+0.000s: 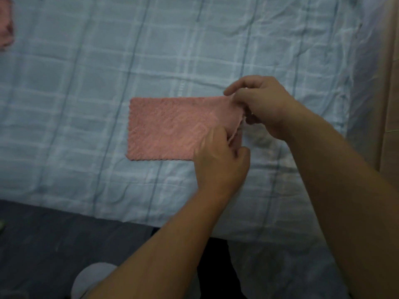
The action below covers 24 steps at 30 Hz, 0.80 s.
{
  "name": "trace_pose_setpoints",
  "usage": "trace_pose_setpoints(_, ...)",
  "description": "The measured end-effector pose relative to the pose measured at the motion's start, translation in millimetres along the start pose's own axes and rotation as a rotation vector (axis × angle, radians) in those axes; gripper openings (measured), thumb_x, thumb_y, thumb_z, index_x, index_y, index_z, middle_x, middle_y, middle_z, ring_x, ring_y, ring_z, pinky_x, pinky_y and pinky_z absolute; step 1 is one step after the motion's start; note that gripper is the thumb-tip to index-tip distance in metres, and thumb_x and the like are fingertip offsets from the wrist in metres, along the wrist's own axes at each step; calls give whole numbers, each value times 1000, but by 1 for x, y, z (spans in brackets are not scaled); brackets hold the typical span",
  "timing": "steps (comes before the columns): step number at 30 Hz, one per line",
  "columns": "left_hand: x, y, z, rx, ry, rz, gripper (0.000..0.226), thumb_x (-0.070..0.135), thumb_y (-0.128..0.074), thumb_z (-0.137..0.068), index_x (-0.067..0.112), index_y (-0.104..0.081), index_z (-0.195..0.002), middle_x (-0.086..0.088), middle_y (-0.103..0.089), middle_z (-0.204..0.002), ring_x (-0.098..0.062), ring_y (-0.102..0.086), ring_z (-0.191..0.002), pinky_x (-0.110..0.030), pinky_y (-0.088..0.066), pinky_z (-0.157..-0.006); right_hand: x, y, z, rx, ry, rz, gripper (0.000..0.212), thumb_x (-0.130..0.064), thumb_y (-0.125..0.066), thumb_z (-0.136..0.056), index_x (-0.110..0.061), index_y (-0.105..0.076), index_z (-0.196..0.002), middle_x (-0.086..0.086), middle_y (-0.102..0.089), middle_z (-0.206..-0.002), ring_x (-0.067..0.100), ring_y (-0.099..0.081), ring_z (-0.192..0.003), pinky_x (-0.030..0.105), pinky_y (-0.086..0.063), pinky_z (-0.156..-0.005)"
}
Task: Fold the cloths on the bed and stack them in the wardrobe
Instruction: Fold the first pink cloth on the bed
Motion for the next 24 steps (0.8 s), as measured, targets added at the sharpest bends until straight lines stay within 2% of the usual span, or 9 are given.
trace_pose_setpoints(3, -1, 17, 3, -43, 98, 148, 21, 34, -65, -81, 21, -50, -86, 4, -58, -80, -17, -56, -72, -40, -50, -64, -14, -15, -2, -37, -6, -23, 6, -7, -67, -85, -5, -72, -81, 13, -53, -64, 16, -43, -49, 27, -32, -52)
trace_pose_setpoints(5, -2, 27, 3, -59, 179, 211, 27, 40, -72, -83, 28, -48, -87, 10, -61, -80, -8, -59, -71, -33, -49, -62, -23, -25, -4, -51, -14, -38, 18, -7, -69, -84, 9, -70, -91, 11, -55, -61, 16, -46, -47, 27, -34, -52)
trace_pose_setpoints(7, -6, 37, 2, -48, 225, 269, 30, 42, -77, -83, 29, -51, -89, 12, -63, -80, -3, -60, -70, -30, -52, -62, -32, -35, -6, -86, -22, -40, 26, -8, -67, -84, 14, -68, -97, 11, -58, -60, 17, -48, -47, 27, -36, -51)
trace_pose_setpoints(12, -30, 60, -4, 35, 305, 444, 23, 23, -76, -88, 28, -57, -77, 17, -63, -69, 1, -57, -60, -21, -49, -56, -51, -62, -13, -205, -39, 28, 24, -2, -54, -83, 3, -74, -95, 13, -71, -67, 19, -57, -56, 27, -44, -52)
trace_pose_setpoints(14, -44, 70, -5, 60, 333, 479, 28, 22, -78, -87, 27, -55, -72, 16, -61, -66, 1, -54, -59, -25, -51, -56, -56, -73, -16, -214, 12, 107, 20, 3, -59, -83, 0, -76, -93, 10, -71, -65, 15, -58, -53, 26, -45, -50)
trace_pose_setpoints(17, -62, 85, -5, 102, 341, 466, 31, 26, -80, -85, 22, -53, -69, 13, -58, -63, -1, -49, -58, -26, -46, -55, -60, -88, -18, -243, 68, 222, 13, 2, -70, -82, -5, -79, -89, 13, -75, -74, 14, -61, -56, 24, -48, -51)
trace_pose_setpoints(19, -74, 95, -5, 116, 357, 440, 28, 27, -81, -84, 16, -57, -75, 11, -60, -66, -1, -49, -57, -21, -44, -54, -63, -97, -20, -288, 79, 249, 10, -1, -72, -83, -4, -79, -90, 14, -77, -78, 13, -62, -59, 22, -48, -52)
trace_pose_setpoints(21, -86, 105, -7, 130, 386, 441, 24, 25, -83, -83, 25, -59, -84, 13, -66, -74, 1, -58, -62, -16, -47, -58, -66, -105, -22, -317, 75, 252, 12, 0, -72, -83, -4, -80, -91, 14, -78, -81, 12, -64, -61, 21, -51, -54)
trace_pose_setpoints(24, -99, 119, -9, 159, 394, 506, 39, 20, -83, -83, 37, -53, -102, 11, -69, -91, 0, -68, -74, -23, -57, -70, -70, -117, -25, -340, 67, 242, 16, 6, -74, -80, -6, -80, -89, 12, -78, -80, 12, -67, -62, 20, -54, -56)
Point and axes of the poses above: each hand's wrist, its own z-axis away from the middle knuckle, its own y-axis out of the back of the hand, x = y × z, the point moved 3 cm from there along -z, towards the middle knuckle
